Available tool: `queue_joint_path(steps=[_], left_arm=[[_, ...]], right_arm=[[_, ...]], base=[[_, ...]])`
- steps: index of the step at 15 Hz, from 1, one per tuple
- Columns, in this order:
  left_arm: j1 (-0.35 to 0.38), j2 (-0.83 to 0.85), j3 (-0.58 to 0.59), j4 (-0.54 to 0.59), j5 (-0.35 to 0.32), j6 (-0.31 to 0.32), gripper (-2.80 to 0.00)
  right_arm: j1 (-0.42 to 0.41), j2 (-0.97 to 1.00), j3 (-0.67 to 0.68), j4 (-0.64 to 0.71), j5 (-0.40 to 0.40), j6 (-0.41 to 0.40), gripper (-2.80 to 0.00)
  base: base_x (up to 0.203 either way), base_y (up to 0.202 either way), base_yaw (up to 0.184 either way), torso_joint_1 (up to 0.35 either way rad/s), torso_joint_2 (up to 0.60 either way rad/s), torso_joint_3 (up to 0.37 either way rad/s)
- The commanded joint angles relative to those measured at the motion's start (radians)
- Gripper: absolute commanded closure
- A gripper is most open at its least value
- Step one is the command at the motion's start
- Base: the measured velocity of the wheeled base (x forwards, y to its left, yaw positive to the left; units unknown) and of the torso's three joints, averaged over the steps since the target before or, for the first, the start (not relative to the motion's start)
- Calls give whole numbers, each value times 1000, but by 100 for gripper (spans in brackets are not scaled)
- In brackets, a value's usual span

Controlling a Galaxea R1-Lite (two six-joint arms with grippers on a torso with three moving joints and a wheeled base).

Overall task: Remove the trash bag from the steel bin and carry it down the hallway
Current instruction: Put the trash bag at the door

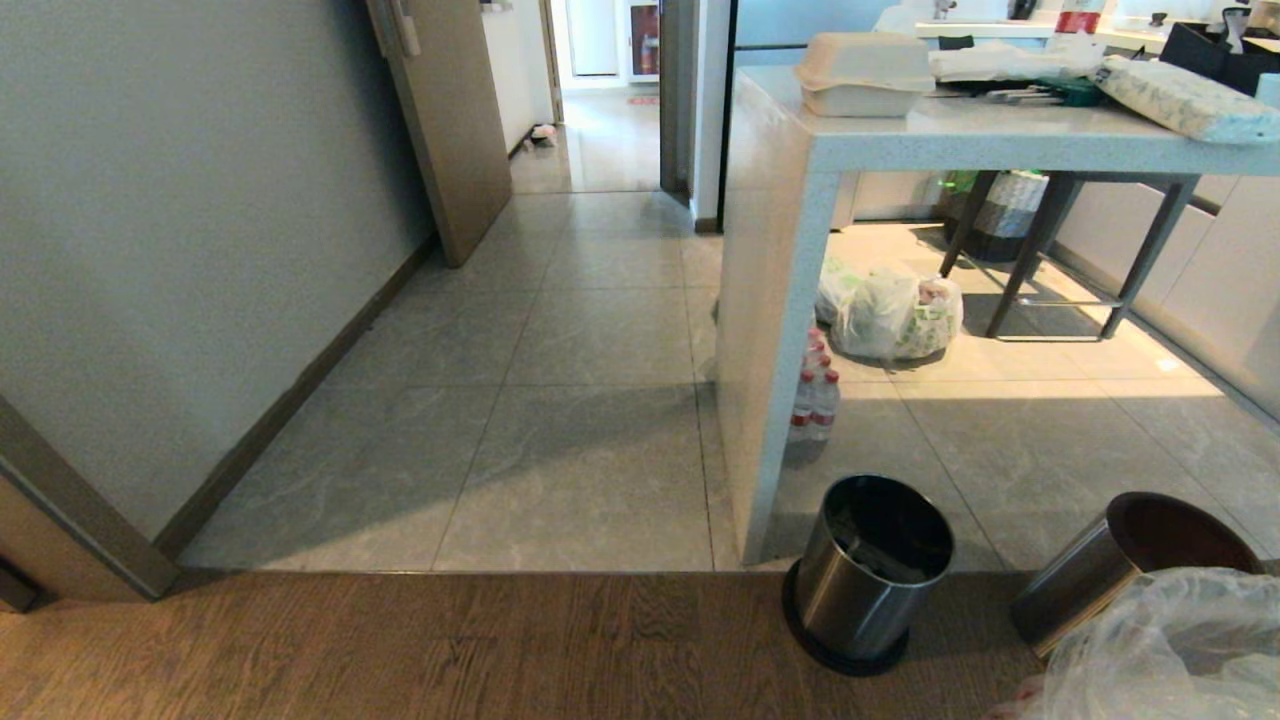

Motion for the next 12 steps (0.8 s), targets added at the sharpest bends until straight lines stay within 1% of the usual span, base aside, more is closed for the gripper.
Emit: queue_joint_path(steps=[1,9,11,12], left_arm=[[0,-1,0,0,0,0,0],[0,-1,0,0,0,5,0],[0,0,0,-1,0,3,0],[0,0,0,0,0,3,0]], right_arm=[[0,0,3,0,0,0,0],[1,0,3,0,0,-1,0],[-1,0,3,0,0,-3,0],[-1,0,3,0,0,-3,0]], base=[[0,0,0,0,0,0],[0,0,0,0,0,0],[-1,108,7,-2,3,2],[0,189,0,2,5,2]])
